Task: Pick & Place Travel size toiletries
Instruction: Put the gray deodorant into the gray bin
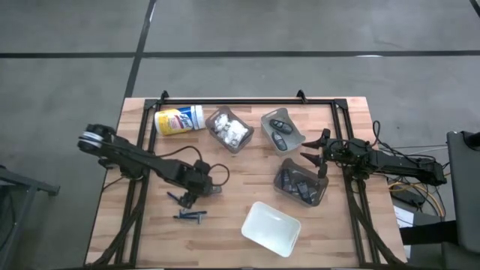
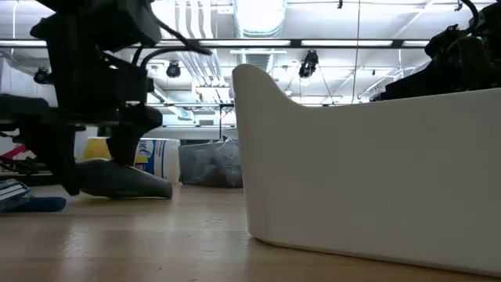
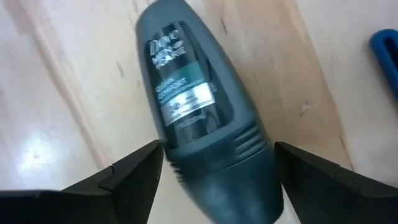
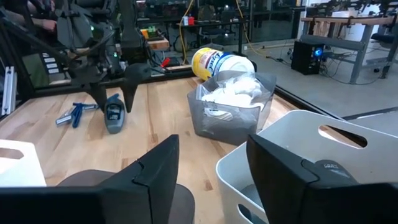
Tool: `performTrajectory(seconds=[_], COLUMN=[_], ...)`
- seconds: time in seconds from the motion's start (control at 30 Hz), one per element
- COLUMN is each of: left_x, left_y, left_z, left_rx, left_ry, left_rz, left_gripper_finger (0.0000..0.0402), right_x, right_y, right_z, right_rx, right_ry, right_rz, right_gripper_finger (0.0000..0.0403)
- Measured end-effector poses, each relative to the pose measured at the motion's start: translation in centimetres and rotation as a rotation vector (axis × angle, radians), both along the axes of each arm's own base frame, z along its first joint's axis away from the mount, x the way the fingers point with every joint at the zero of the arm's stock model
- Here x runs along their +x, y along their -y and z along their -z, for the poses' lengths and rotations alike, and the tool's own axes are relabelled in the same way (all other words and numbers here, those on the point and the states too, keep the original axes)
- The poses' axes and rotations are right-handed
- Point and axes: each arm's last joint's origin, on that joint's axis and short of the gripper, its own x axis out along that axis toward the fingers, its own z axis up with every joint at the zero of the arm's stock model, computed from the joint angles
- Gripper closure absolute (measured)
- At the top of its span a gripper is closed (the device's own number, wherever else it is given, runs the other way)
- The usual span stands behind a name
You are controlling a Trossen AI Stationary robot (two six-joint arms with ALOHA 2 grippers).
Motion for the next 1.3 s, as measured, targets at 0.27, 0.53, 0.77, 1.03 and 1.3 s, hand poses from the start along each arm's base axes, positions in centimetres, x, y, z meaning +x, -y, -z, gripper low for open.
performTrajectory(seconds=[0.27, 0.53, 0.77, 1.03, 1.3], left_x=[1.1, 3.5, 6.5, 10.2, 11.8], left_y=[0.3, 0.9, 0.6, -2.9, -7.6], left_z=[1.4, -0.8, -4.9, -10.7, -13.3], left_rx=[-0.007, -0.025, -0.043, -0.035, -0.017], left_ry=[-0.053, 0.084, 0.264, 0.555, 0.688], left_rz=[-0.007, -0.018, -0.014, -0.084, -0.227], left_gripper_finger=[0.0141, 0.0193, 0.0188, 0.0195, 0.0192], right_x=[0.0, 0.0, 0.0, 0.0, 0.0], right_y=[0.0, 0.0, 0.0, 0.0, 0.0], right_z=[0.0, 0.0, 0.0, 0.0, 0.0], right_rx=[0.002, 0.001, 0.000, 0.000, 0.000], right_ry=[0.001, 0.000, 0.000, 0.000, 0.000], right_rz=[0.000, 0.000, 0.000, 0.000, 0.000], right_gripper_finger=[0.0205, 0.0206, 0.0226, 0.0250, 0.0276])
